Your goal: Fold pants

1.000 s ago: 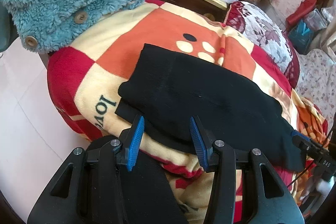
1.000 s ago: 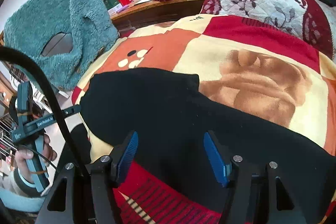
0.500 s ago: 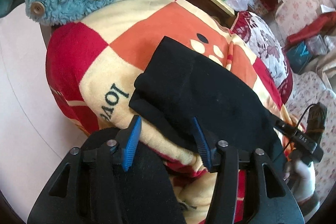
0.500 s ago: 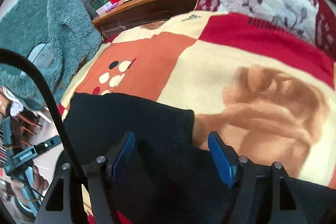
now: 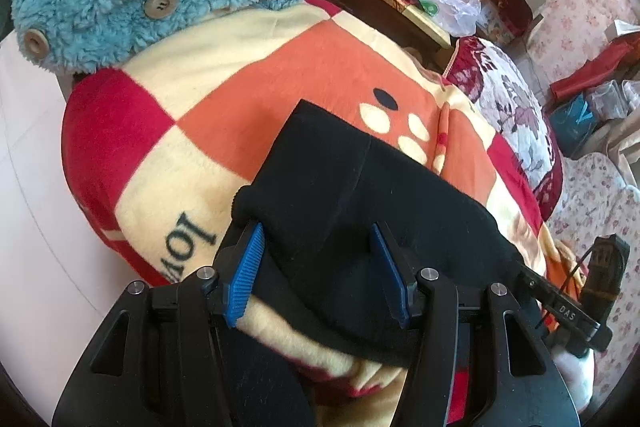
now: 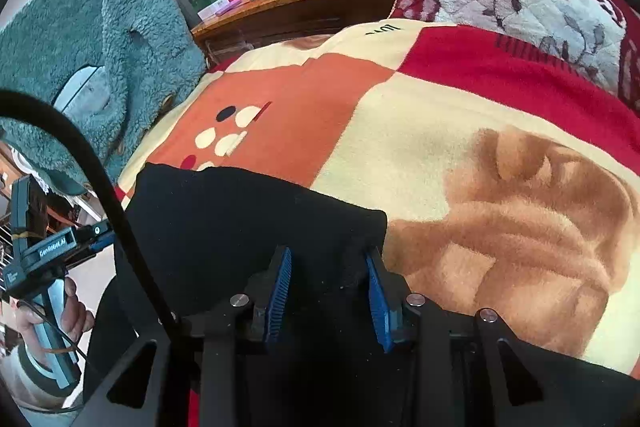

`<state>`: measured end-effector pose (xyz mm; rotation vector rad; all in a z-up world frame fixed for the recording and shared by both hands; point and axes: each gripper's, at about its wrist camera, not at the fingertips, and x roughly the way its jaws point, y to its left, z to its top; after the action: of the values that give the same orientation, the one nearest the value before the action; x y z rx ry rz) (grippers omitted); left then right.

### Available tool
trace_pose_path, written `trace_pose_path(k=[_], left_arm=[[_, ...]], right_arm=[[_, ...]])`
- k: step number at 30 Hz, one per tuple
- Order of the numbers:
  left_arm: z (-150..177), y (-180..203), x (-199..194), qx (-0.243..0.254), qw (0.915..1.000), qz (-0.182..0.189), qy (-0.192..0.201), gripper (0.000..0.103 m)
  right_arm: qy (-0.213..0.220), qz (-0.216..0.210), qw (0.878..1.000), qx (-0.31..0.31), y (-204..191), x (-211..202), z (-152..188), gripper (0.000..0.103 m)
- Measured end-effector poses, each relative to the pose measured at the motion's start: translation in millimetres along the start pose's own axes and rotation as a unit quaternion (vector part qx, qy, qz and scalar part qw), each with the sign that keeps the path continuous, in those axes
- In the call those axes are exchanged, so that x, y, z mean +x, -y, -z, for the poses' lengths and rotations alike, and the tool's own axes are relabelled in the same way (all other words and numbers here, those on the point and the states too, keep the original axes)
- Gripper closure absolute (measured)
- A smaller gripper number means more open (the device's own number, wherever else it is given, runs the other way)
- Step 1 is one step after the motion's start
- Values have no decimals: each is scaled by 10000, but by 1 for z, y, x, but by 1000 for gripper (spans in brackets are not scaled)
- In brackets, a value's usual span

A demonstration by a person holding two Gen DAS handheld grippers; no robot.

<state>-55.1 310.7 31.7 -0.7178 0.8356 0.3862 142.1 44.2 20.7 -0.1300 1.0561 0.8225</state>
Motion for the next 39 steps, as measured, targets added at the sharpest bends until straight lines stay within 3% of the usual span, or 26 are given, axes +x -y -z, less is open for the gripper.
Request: trace_pose_path(k=[1,2,4,8,13,16,17,19,21,25,29,33,36,39], left_arm=[[0,1,-1,51,9999,-56,74,71],[1,2,-3,125,9996,-192,147,80],[3,3,-8,153,9996,-101,207,87],[13,9,-27,310,9990,-7,328,90],[20,3,-18,408,9989,-134,203,90],[17,-3,-14,212,9993,-181,231,78],[16,-3,-16,224,9991,-227,270,69],[12,-4,-21,302,9981,-396,374,59],[9,-7,-25,322,9980,-406,375,59],[4,-6,-39,332,9929,-936,649,59],[2,8,-49,442,9946,-664,665,59],[8,51,-52,1006,9934,-189,520,58],[18,93,-43,1567,9868,313,252,56],[33,138,-25,2094,9749,708,-251,56]], right_arm=[[0,12,10000,-14,-1,0,0,68],[3,21,10000,-25,-1,-1,0,68],[67,61,9999,-59,-2,-3,0,71],[131,105,9998,-88,-1,-8,1,75],[190,174,9997,-50,-2,-9,4,76],[-4,392,9991,-151,-5,6,7,75],[39,430,9989,-165,-6,4,8,74],[84,518,9985,-146,-7,-3,8,70],[113,678,9975,-156,-8,-13,9,63],[354,568,9976,-203,-13,-43,27,58],[-84,331,9994,-52,-9,-29,58,54],[170,252,9995,111,-5,-54,68,54],[400,343,9978,411,7,-89,87,53],[582,339,9914,1125,34,-120,119,52]])
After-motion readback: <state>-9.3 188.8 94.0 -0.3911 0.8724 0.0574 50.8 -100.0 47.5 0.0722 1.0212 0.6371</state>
